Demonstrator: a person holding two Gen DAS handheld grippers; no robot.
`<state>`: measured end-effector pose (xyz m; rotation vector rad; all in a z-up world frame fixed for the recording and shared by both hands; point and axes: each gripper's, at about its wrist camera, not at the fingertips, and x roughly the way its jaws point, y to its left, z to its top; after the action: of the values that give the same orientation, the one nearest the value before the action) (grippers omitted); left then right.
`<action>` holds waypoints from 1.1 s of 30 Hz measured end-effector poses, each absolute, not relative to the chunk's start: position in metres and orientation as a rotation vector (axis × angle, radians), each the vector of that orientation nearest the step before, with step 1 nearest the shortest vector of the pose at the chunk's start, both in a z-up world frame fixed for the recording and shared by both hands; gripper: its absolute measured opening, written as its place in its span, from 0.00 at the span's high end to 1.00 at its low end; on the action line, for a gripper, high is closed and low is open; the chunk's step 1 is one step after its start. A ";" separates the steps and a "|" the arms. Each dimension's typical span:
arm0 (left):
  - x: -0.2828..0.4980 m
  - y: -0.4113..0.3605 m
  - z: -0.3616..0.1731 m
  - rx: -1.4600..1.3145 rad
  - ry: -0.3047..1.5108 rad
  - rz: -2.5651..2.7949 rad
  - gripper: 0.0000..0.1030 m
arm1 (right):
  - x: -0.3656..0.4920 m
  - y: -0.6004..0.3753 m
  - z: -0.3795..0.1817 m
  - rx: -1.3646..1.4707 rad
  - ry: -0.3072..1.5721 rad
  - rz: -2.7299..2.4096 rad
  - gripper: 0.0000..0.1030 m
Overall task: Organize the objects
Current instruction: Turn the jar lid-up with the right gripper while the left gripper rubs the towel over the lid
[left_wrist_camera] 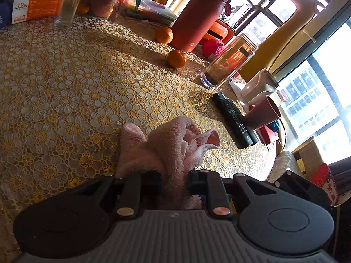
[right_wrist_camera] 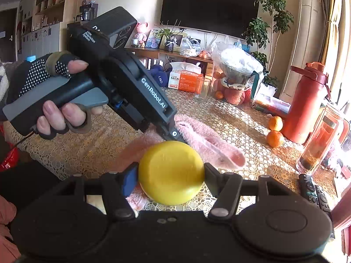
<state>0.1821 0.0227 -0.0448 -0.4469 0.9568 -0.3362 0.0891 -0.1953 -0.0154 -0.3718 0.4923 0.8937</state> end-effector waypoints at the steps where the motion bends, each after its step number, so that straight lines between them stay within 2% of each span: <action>1: 0.183 0.026 -0.043 -0.434 0.953 -0.321 0.81 | 0.092 -0.194 -0.015 -0.367 0.495 0.894 0.40; 7: 0.182 0.048 -0.028 -0.453 0.913 -0.306 0.81 | 0.101 -0.186 -0.013 -0.349 0.501 0.892 0.40; 16: 0.159 0.031 0.015 -0.508 0.792 -0.515 0.80 | 0.106 -0.178 -0.013 -0.349 0.503 0.894 0.40; 22: 0.168 0.024 -0.008 -0.494 0.840 -0.491 0.81 | 0.104 -0.178 -0.013 -0.346 0.504 0.891 0.40; 33: 0.191 0.045 -0.052 -0.657 0.923 -0.456 0.81 | 0.106 -0.179 -0.013 -0.325 0.506 0.892 0.40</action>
<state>0.1914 0.0454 -0.0517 -0.6574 0.9228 -0.4563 0.1063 -0.1794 -0.0130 -0.3251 0.5057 0.8918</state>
